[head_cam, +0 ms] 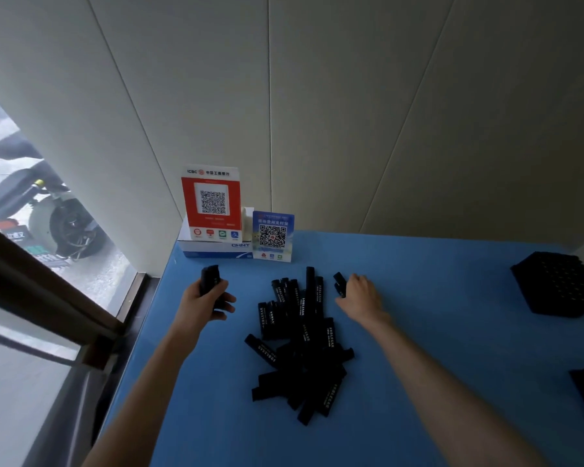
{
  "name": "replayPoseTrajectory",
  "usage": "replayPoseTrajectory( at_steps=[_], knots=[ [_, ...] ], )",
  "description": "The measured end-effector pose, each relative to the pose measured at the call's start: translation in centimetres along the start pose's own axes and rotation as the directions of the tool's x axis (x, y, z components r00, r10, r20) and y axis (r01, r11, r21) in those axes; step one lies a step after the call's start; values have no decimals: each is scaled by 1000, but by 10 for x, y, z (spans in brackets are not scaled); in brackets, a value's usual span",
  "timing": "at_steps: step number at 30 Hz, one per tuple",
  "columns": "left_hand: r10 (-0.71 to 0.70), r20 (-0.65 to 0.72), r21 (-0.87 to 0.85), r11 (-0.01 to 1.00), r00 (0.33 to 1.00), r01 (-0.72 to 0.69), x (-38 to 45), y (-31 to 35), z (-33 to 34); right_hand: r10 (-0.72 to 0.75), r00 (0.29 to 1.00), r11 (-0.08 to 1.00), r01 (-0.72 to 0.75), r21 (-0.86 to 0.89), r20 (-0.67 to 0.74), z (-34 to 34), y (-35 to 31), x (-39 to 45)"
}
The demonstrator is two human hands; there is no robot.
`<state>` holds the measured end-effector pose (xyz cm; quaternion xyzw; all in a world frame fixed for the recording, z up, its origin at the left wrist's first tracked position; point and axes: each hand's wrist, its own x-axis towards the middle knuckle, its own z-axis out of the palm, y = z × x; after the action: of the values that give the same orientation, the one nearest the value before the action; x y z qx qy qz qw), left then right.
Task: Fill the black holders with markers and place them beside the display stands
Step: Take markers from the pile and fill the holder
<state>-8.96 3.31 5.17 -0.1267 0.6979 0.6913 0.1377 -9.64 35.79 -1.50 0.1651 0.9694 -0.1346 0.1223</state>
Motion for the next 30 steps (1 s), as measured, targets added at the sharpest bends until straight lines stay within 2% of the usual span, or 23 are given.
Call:
replayPoseTrajectory(
  at_steps=[6, 9, 11, 13, 15, 24, 30],
  knots=[
    [-12, 13, 19, 1000, 1000, 11, -11, -7, -1, 72, 992, 996, -76, 35, 104, 8, 8, -11],
    [-22, 33, 26, 999, 999, 21, -14, -9, -1, 96, 992, 973, -110, 204, 80, 7, 14, -22],
    [-30, 48, 24, 999, 998, 29, -17, -10, 3, 116, 989, 890, -144, 433, 91, 5, 16, -32],
    [-34, 70, 20, 999, 997, 32, -20, -10, 10, 112, 985, 742, -170, 649, 131, 0, 16, -45],
    [-35, 97, 33, 999, 995, 31, -23, -10, 18, 95, 985, 646, -171, 744, 143, -7, 16, -61],
    [-54, 313, 158, 987, 948, 4, -40, -15, 77, 183, 983, 685, -110, 720, -24, -22, 48, -153],
    [-96, 447, 208, 978, 889, 1, -71, -20, 139, 290, 952, 592, -102, 800, -93, -31, 100, -222]
  ],
)
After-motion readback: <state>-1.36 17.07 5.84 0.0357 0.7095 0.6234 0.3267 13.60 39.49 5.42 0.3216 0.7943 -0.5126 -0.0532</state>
